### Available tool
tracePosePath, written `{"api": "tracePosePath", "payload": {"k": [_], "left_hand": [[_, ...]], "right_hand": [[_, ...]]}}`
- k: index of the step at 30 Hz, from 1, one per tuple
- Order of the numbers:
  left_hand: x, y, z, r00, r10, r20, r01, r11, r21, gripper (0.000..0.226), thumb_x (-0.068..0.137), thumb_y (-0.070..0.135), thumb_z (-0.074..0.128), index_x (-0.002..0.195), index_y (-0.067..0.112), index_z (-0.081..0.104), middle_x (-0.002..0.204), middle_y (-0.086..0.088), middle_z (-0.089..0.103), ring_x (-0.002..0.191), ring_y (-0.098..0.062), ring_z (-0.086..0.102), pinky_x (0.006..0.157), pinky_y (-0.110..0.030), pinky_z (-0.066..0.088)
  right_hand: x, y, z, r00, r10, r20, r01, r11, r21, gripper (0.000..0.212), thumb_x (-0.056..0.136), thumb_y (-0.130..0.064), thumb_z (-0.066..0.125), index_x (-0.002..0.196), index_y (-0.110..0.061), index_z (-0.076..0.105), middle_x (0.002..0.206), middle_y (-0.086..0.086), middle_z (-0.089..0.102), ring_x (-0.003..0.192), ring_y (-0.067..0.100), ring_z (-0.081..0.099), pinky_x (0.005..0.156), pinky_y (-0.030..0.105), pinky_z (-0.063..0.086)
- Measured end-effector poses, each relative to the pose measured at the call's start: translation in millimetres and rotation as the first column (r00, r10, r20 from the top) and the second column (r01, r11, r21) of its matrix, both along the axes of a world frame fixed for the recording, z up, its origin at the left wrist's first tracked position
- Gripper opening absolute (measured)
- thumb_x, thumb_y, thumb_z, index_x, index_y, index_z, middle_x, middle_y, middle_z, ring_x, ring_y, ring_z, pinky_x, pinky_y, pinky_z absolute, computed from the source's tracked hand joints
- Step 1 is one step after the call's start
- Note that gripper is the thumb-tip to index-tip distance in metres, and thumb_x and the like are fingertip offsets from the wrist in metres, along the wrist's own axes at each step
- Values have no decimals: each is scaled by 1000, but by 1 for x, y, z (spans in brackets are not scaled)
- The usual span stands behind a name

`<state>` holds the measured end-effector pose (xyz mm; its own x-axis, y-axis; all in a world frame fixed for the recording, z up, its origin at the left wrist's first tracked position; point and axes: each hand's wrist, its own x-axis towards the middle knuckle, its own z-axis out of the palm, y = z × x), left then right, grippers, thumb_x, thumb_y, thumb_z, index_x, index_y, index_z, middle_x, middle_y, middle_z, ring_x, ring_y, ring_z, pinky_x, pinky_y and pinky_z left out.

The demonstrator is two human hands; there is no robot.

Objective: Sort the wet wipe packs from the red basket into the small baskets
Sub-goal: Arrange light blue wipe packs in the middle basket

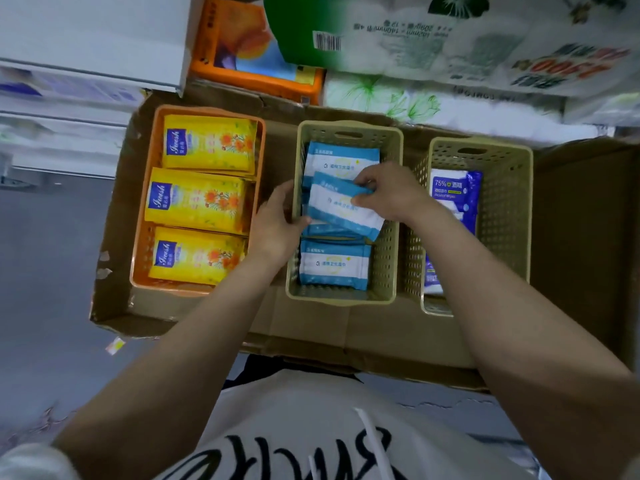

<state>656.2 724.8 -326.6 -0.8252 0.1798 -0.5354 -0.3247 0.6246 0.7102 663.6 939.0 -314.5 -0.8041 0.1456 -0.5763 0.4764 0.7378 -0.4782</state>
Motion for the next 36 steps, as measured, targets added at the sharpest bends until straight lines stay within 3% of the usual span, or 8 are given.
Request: {"api": "tracePosePath", "payload": {"k": [3,7,12,15,21,25,29,36], "left_hand": [[1,-6,-4,996,68,65,-74,993,87,61,91,16,66,144,36,43,119,10,57,104,-1,52,84,-27,50],[-6,-10,-3,984,54,170,-88,977,196,59,92,14,64,143,37,45,119,3,58,101,-4,54,69,-18,51],[-6,-11,-4,976,56,210,-108,964,242,60,93,12,62,144,39,44,125,-3,56,115,-14,54,86,-34,56],[-8,-12,-6,970,46,240,-107,963,249,60,94,13,61,144,40,43,116,0,57,109,-14,58,75,-26,56],[-8,-12,-10,975,27,221,-79,970,231,61,94,14,61,145,40,41,114,1,58,104,-11,58,70,-20,52],[-8,-12,-13,977,24,210,-69,975,211,61,95,18,62,146,41,39,119,0,57,109,-12,56,78,-26,54],[-6,-12,-17,983,22,183,-62,974,217,61,95,18,61,147,41,37,115,3,58,107,-11,57,78,-26,55],[-2,-8,-16,992,60,110,-82,976,200,57,96,18,60,145,38,40,137,3,53,116,-9,49,69,-16,49]], "right_hand": [[0,-17,-20,996,85,23,-86,995,47,42,88,-26,73,128,-17,64,129,5,63,117,23,58,96,32,49],[-2,-28,-39,993,112,-32,-104,978,181,38,93,-25,65,131,-19,62,129,6,63,115,25,58,86,29,45],[13,-37,-48,983,137,-124,-92,946,311,36,97,-25,57,133,-23,60,126,7,62,118,25,55,89,34,47],[18,-39,-46,969,177,-173,-114,940,322,34,99,-22,55,132,-21,61,124,9,63,118,26,53,90,36,46],[15,-42,-41,957,199,-210,-102,911,399,32,101,-16,49,128,-19,65,120,8,66,115,27,50,90,36,44],[24,-52,-41,970,141,-199,-22,863,505,33,99,-22,53,131,-19,62,124,8,62,119,29,46,93,38,43],[25,-55,-45,971,92,-219,19,888,459,36,98,-23,55,133,-17,60,127,8,59,120,27,44,96,35,41],[26,-57,-45,964,109,-242,13,892,452,35,96,-20,57,131,-11,56,127,11,55,122,28,42,100,36,39]]}}
